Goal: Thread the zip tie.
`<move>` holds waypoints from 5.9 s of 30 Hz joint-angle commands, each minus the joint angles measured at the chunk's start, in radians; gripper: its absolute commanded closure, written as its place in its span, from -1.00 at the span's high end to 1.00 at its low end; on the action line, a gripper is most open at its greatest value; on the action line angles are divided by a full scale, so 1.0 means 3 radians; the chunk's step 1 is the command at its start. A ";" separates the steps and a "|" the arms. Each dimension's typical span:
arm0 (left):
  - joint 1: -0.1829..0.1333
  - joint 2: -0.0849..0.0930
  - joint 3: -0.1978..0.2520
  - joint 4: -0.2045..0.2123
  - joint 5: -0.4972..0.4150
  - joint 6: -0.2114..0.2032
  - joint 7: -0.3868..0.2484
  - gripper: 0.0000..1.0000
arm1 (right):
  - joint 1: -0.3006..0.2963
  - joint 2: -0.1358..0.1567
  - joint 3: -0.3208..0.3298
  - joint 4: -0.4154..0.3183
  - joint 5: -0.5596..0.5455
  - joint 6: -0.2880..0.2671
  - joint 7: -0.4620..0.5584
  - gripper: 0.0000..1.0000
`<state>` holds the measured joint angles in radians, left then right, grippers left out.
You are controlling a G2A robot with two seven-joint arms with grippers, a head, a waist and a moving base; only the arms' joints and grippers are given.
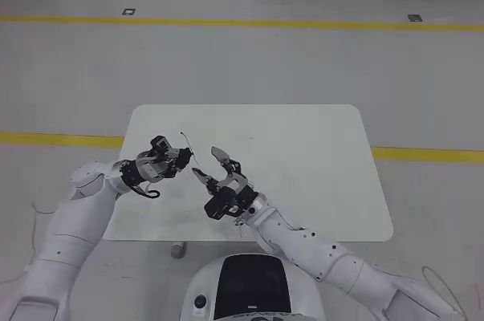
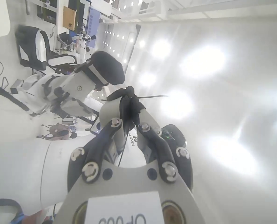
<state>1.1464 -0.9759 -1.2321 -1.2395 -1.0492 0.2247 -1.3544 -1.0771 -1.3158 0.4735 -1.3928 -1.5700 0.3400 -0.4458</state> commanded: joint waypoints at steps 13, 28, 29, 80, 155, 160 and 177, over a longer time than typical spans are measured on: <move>0.0000 0.0000 0.0000 0.0000 0.0001 -0.0001 0.0000 -1.00 | 0.0114 -0.0027 -0.0116 0.0026 0.0000 0.0000 0.0022 -0.66; 0.0000 0.0000 0.0000 0.0000 0.0001 -0.0001 0.0000 -1.00 | 0.0175 -0.0026 -0.0179 0.0034 0.0000 0.0000 0.0035 -0.76; 0.0000 0.0000 0.0000 0.0000 0.0001 -0.0001 0.0000 -1.00 | 0.0172 -0.0024 -0.0175 0.0032 0.0000 0.0000 0.0035 -0.76; 0.0000 0.0000 0.0000 0.0000 0.0001 -0.0001 0.0000 -1.00 | -0.0075 0.0159 0.0154 -0.0175 0.0000 0.0000 0.0048 -1.00; 0.0000 0.0000 0.0000 0.0000 0.0001 -0.0001 0.0000 -1.00 | -0.0137 0.0185 0.0210 -0.0147 0.0000 0.0000 0.0218 -1.00; 0.0000 0.0000 0.0000 0.0000 0.0001 -0.0001 0.0000 -1.00 | -0.0123 0.0187 0.0186 -0.0127 0.0000 0.0000 0.0218 -1.00; 0.0000 0.0000 0.0000 0.0000 0.0001 -0.0001 0.0000 -1.00 | 0.0044 0.0224 -0.0055 -0.0032 0.0000 0.0000 0.0449 -1.00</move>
<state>1.1464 -0.9759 -1.2321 -1.2396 -1.0490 0.2245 -1.3544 -1.0702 -1.2492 0.4649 -1.4046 -1.5700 0.3400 -0.3169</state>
